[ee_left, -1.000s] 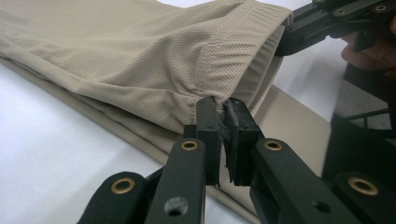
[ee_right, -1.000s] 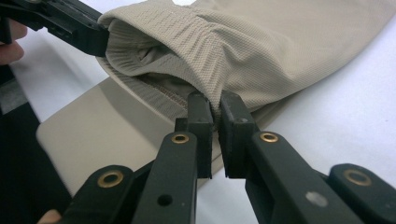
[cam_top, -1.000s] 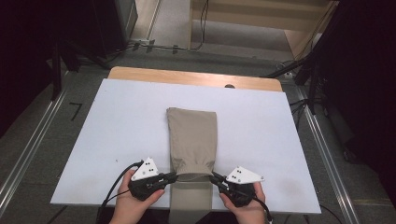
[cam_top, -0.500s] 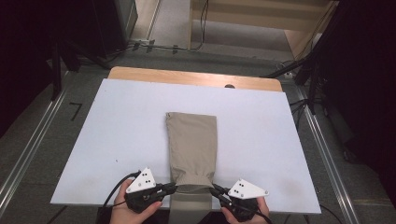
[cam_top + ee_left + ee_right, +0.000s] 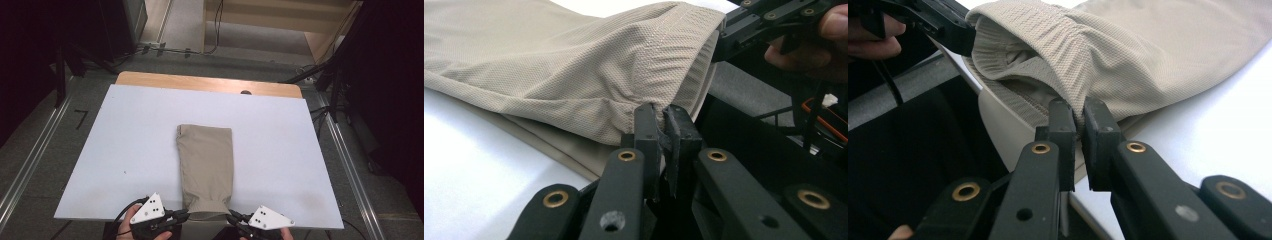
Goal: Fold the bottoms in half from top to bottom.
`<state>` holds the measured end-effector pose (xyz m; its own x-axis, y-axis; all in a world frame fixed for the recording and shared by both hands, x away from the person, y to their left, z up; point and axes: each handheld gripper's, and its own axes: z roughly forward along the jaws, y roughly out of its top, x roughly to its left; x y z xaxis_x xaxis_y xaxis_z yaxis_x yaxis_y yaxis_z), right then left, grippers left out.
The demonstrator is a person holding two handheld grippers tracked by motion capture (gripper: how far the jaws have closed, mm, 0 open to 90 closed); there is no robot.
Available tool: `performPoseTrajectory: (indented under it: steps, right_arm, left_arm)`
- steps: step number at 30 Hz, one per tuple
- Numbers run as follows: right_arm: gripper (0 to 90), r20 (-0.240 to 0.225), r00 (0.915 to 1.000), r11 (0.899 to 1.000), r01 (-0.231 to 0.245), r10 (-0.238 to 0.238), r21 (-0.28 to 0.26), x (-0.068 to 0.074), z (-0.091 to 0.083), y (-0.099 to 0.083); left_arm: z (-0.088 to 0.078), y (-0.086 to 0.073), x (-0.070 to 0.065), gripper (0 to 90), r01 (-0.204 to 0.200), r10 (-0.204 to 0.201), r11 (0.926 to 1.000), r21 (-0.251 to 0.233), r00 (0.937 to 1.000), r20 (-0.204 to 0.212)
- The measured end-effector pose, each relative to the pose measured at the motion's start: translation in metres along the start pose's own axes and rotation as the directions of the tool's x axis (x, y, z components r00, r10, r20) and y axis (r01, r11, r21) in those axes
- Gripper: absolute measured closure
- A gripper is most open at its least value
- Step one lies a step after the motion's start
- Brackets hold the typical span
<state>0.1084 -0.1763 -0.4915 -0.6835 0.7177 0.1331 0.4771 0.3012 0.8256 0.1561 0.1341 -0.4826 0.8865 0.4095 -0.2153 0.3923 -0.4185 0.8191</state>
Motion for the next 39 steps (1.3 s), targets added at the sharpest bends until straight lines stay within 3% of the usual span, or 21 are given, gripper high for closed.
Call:
performPoseTrajectory:
  steps: [9, 10, 11, 12, 13, 16, 18, 23, 28, 30, 34, 39]
  right_arm:
    - [81.1, -0.02, 0.9998, 1.0, 0.0, 0.0, -0.003, 0.01, -0.009, -0.008]
    - [75.2, -0.014, 0.9999, 1.0, -0.001, 0.0, -0.03, 0.011, -0.012, -0.008]
    - [60.0, 0.016, 0.9998, 0.998, 0.011, -0.01, -0.065, 0.012, -0.015, -0.007]
    - [42.0, 0.039, 0.9992, 0.997, 0.015, -0.011, -0.077, 0.013, -0.017, -0.004]
    - [30.8, 0.035, 0.9994, 0.997, 0.001, 0.001, -0.08, 0.011, -0.019, 0.0]
    - [15.9, -0.018, 0.9998, 0.995, -0.014, 0.012, -0.101, 0.003, -0.023, 0.006]
    - [13.4, -0.042, 0.9987, 0.994, -0.032, 0.028, -0.107, -0.003, -0.023, 0.008]
    - [11.6, -0.052, 0.9977, 0.993, -0.049, 0.043, -0.109, -0.022, -0.018, 0.024]
    - [7.1, -0.023, 0.9993, 0.993, -0.033, 0.03, -0.115, -0.045, -0.005, 0.047]
    - [0.0, -0.018, 0.9996, 0.993, -0.022, 0.02, -0.119, -0.056, 0.003, 0.056]
    - [0.0, -0.005, 0.9998, 0.993, -0.021, 0.02, -0.12, -0.076, 0.021, 0.072]
    - [0.0, 0.01, 0.9994, 0.995, -0.033, 0.034, -0.094, -0.105, 0.047, 0.085]
  left_arm:
    - [-0.006, -0.006, -0.013, 85.5, -0.007, 0.007, 1.0, 0.001, 0.9998, 0.016]
    - [-0.007, -0.007, -0.014, 84.9, -0.012, 0.012, 0.9999, -0.008, 0.9999, 0.01]
    - [-0.009, -0.006, -0.015, 82.9, -0.022, 0.021, 0.9995, -0.022, 0.9997, -0.011]
    - [-0.01, -0.006, -0.014, 76.2, -0.022, 0.021, 0.999, -0.039, 0.9994, -0.027]
    - [-0.012, -0.005, -0.011, 65.1, -0.012, 0.01, 0.9985, -0.053, 0.9996, -0.026]
    - [-0.015, 0.001, -0.001, 38.6, 0.017, -0.019, 0.9968, -0.078, 0.9996, -0.023]
    - [-0.017, 0.006, 0.006, 27.2, 0.027, -0.03, 0.9957, -0.088, 0.9992, -0.027]
    - [-0.019, 0.024, 0.031, 13.4, 0.05, -0.054, 0.9915, -0.12, 0.9981, -0.031]
    - [-0.008, 0.042, 0.065, 2.0, 0.044, -0.046, 0.994, -0.1, 0.9988, -0.016]
    - [-0.001, 0.049, 0.079, 1.5, 0.048, -0.051, 0.9943, -0.095, 0.9984, -0.025]
    - [0.014, 0.063, 0.108, 1.5, 0.072, -0.077, 0.9934, -0.089, 0.996, -0.045]
    - [0.035, 0.079, 0.138, 0.9, 0.072, -0.077, 0.9953, -0.064, 0.9931, -0.088]
